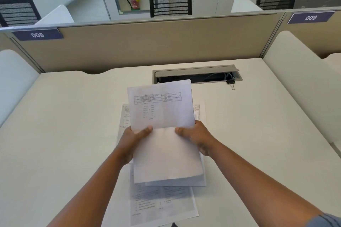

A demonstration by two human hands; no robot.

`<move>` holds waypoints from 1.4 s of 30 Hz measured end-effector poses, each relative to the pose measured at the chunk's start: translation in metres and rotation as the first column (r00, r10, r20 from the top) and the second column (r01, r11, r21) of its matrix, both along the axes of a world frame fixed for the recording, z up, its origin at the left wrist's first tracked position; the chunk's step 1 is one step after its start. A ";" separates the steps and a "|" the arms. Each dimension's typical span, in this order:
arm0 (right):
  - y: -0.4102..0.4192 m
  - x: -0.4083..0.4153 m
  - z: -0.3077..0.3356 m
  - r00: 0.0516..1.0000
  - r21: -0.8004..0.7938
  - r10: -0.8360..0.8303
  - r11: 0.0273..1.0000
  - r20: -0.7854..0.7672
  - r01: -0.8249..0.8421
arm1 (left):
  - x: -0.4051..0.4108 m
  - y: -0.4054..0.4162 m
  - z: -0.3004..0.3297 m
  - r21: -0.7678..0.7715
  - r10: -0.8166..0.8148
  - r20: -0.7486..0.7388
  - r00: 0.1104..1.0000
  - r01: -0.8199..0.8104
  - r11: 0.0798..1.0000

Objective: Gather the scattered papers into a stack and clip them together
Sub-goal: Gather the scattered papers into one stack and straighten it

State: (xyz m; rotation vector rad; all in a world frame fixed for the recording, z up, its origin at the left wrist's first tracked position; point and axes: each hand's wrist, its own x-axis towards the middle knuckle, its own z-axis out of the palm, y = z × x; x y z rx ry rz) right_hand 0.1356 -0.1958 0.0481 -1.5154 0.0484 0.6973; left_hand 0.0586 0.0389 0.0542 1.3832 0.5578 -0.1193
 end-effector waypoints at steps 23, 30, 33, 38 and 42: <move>-0.020 0.039 -0.038 0.905 -0.510 -0.416 0.763 0.082 0.397 | 0.014 -0.004 -0.064 0.317 0.040 -0.312 0.949 0.064 0.946; -0.013 0.056 -0.040 0.894 -0.431 -0.440 0.824 -0.079 0.367 | 0.017 -0.007 -0.066 0.368 0.051 -0.315 0.948 0.073 0.927; -0.011 0.056 -0.052 0.904 -0.455 -0.427 0.808 -0.012 0.376 | 0.017 -0.005 -0.067 0.363 0.044 -0.317 0.947 0.078 0.929; -0.022 0.053 -0.060 0.909 -0.575 -0.359 0.707 0.210 0.412 | 0.018 -0.004 -0.068 0.364 0.041 -0.316 0.948 0.081 0.928; -0.046 0.054 -0.051 0.871 -0.646 -0.352 0.584 0.344 0.491 | 0.018 -0.005 -0.068 0.363 0.033 -0.313 0.949 0.087 0.928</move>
